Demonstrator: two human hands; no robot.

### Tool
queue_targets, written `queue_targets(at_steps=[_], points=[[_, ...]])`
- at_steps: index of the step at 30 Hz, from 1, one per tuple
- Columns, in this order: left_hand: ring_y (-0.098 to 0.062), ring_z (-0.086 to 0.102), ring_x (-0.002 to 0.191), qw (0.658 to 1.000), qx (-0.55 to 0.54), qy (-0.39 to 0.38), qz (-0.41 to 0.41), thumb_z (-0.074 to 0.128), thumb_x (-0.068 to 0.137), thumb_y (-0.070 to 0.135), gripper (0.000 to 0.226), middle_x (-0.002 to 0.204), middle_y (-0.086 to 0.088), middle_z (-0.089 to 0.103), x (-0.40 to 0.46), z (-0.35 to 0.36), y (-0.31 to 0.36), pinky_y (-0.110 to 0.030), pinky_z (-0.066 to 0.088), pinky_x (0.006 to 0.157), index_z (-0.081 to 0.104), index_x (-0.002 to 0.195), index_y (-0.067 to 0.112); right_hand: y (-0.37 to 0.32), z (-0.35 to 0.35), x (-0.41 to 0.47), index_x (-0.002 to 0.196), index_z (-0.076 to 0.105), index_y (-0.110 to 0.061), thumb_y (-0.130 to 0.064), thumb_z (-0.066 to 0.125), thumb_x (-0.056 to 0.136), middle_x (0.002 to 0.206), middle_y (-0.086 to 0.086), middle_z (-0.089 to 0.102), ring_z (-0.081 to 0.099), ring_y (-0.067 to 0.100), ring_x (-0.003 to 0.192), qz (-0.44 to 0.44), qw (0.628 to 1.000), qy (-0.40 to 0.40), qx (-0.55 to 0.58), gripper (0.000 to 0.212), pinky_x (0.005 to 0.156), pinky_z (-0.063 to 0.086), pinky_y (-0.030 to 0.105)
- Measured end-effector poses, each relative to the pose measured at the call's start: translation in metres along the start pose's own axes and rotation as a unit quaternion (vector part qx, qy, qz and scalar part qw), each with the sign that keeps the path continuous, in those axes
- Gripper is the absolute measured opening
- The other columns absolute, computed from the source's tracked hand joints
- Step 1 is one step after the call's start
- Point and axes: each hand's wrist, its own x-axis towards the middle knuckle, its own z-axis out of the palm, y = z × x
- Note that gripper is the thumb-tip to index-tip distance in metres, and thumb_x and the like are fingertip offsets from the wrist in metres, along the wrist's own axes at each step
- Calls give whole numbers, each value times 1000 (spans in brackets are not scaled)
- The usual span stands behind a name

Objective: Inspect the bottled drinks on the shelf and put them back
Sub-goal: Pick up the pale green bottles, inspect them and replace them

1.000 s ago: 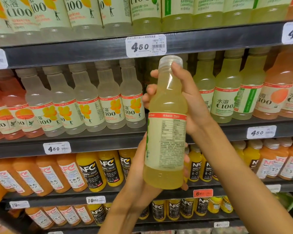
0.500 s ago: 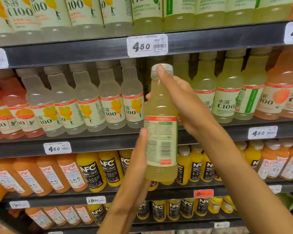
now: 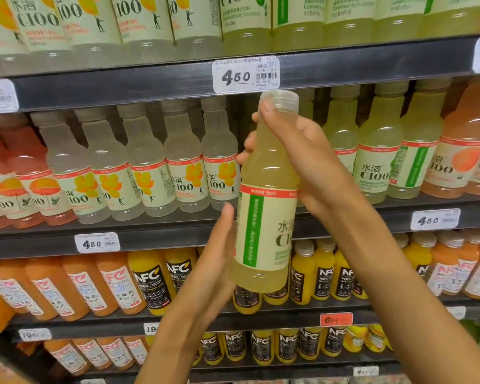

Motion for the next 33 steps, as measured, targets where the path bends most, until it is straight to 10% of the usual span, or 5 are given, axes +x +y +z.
queue_targets(at_steps=[8,14,18,22,33], points=[[-25,65,77,991,-130,-14,-26,34,88,67,75,96,-16,66,-9,15,-4,-36,55,70,59,123,5,4,-1,6,108,58,-16,-51,47,95,86,7,68,66,21,86,74,997,-32,17,39,84,54,36],[-28,66,89,968,-232,-90,-43,39,89,62,78,108,-21,63,-13,34,9,-41,54,82,51,129,-4,11,2,14,117,46,-11,-46,47,96,75,5,63,67,17,65,154,960,-20,233,41,70,57,32],[-30,42,131,974,-222,35,-1,88,49,46,117,146,-24,39,-9,42,21,-48,26,114,36,145,4,21,-5,3,91,57,-8,-51,43,96,70,5,65,66,15,61,258,917,-17,305,46,59,57,26],[-34,65,100,966,-251,-49,-42,60,85,46,71,117,-28,60,-18,47,20,-44,55,82,49,132,-6,28,-9,1,85,60,-4,-51,43,96,66,7,64,64,18,59,289,915,20,280,51,52,56,27],[-19,68,105,994,81,12,-68,79,61,60,66,113,-4,71,-16,12,3,-28,56,80,67,115,25,4,-14,-3,111,48,-15,-37,49,98,77,5,64,67,21,72,32,996,-5,84,26,65,56,32]])
